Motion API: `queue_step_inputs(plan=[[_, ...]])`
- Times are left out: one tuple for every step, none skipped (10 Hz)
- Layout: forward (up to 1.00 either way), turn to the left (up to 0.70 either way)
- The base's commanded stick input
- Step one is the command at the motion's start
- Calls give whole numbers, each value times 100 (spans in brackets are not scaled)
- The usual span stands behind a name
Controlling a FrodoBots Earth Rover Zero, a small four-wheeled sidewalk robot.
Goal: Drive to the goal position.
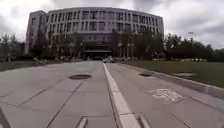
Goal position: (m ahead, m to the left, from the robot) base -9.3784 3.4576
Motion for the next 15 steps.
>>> queue_step_inputs(plan=[[70, 1], [70, 1], [70, 1], [70, 1], [70, 1], [70, 36], [70, 36], [70, 36], [70, 36], [70, 36], [70, 36], [70, 7], [70, 1], [70, 1], [70, 36]])
